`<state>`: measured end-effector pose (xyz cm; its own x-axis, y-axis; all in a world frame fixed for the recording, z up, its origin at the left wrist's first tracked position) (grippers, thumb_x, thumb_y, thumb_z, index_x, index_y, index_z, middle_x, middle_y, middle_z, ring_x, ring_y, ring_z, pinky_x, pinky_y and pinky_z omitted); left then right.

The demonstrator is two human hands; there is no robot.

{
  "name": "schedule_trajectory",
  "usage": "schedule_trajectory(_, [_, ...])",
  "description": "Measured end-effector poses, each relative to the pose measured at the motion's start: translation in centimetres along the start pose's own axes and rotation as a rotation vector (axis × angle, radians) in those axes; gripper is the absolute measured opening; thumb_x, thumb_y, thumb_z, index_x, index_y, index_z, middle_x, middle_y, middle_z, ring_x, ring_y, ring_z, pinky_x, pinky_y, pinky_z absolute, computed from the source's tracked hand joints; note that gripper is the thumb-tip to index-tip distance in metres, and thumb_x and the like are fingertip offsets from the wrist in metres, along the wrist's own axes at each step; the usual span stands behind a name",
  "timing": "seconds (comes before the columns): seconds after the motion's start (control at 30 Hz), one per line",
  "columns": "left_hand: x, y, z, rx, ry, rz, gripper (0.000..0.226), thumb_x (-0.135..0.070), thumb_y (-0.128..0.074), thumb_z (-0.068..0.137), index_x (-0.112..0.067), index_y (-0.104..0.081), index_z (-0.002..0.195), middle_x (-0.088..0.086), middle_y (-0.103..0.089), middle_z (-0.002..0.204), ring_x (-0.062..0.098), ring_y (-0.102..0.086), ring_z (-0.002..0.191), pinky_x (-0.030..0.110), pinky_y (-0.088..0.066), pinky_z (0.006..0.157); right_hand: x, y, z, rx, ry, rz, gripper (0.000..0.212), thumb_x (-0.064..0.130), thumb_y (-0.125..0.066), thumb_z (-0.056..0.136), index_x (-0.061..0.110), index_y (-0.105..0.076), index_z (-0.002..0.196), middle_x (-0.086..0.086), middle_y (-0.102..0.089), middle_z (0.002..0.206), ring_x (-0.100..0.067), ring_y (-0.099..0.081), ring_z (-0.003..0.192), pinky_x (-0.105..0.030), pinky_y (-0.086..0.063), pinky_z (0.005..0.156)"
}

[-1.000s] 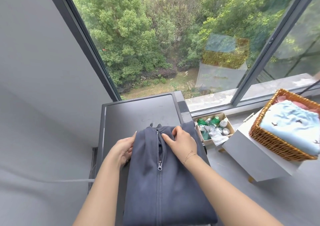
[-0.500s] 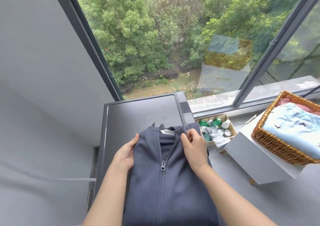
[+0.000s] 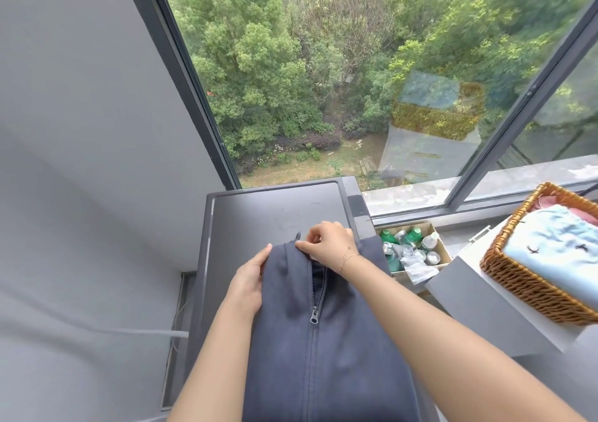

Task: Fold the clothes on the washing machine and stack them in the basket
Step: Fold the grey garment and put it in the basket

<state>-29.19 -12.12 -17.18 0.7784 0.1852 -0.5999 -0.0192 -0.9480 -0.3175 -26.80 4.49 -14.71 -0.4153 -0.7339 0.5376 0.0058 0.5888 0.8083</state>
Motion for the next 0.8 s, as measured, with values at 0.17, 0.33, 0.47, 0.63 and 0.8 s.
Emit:
schedule_trajectory(0.17, [0.5,0.7,-0.2,-0.048,-0.179,-0.075,0.014,-0.017,-0.065,0.090,-0.004,-0.067,0.085,0.009,-0.072,0.073,0.019,-0.068,0.064,0.029,-0.057,0.065,-0.7,0.7,-0.8,-0.046,-0.035,0.123,0.026,0.036,-0.056,0.089,0.015,-0.065,0.075,-0.003,-0.069,0.087,-0.023,-0.060,0.099,-0.028,-0.029,0.081])
schedule_trajectory(0.33, [0.4,0.2,-1.0,-0.002,-0.193,-0.023,0.014,-0.014,-0.062,0.092,-0.001,-0.068,0.090,0.013,-0.073,0.079,0.020,-0.070,0.067,0.030,-0.059,0.066,0.4,-0.1,-0.5,0.069,0.011,0.106,0.027,0.052,-0.062,0.084,0.026,-0.065,0.077,0.008,-0.069,0.084,-0.011,-0.060,0.093,-0.029,-0.035,0.095])
schedule_trajectory(0.47, [0.1,0.5,-1.0,-0.006,-0.239,0.004,0.012,-0.013,-0.062,0.092,-0.002,-0.065,0.087,0.009,-0.072,0.074,0.017,-0.069,0.065,0.025,-0.058,0.059,0.0,0.1,-0.3,0.030,-0.003,0.150,0.023,0.035,-0.065,0.084,0.026,-0.054,0.067,0.010,-0.058,0.069,-0.014,-0.059,0.082,-0.035,-0.039,0.099])
schedule_trajectory(0.63, [-0.2,0.8,-0.8,0.080,-0.248,0.075,0.014,-0.019,-0.062,0.092,-0.005,-0.063,0.096,0.010,-0.070,0.086,0.019,-0.066,0.075,0.027,-0.055,0.068,0.2,0.2,-0.4,0.159,-0.050,0.294,0.026,0.047,-0.071,0.078,0.026,-0.059,0.069,0.014,-0.062,0.071,-0.012,-0.061,0.085,-0.032,-0.043,0.094])
schedule_trajectory(0.8, [-0.4,0.8,-0.8,0.048,-0.256,0.046,0.012,-0.016,-0.060,0.094,-0.006,-0.065,0.092,0.011,-0.071,0.086,0.020,-0.067,0.076,0.028,-0.056,0.068,0.4,0.2,-0.3,0.177,-0.104,0.546,0.019,0.023,-0.077,0.078,0.024,-0.062,0.066,0.009,-0.061,0.066,-0.010,-0.056,0.066,-0.025,-0.047,0.069])
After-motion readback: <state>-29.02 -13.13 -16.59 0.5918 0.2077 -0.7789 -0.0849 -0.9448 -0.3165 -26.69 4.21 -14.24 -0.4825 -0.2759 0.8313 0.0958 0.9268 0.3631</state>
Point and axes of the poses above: each hand's wrist, its own z-axis towards the middle knuckle, its own y-axis out of the back of the hand, x = y × z, the point moved 2 cm from there along z, towards the middle knuckle
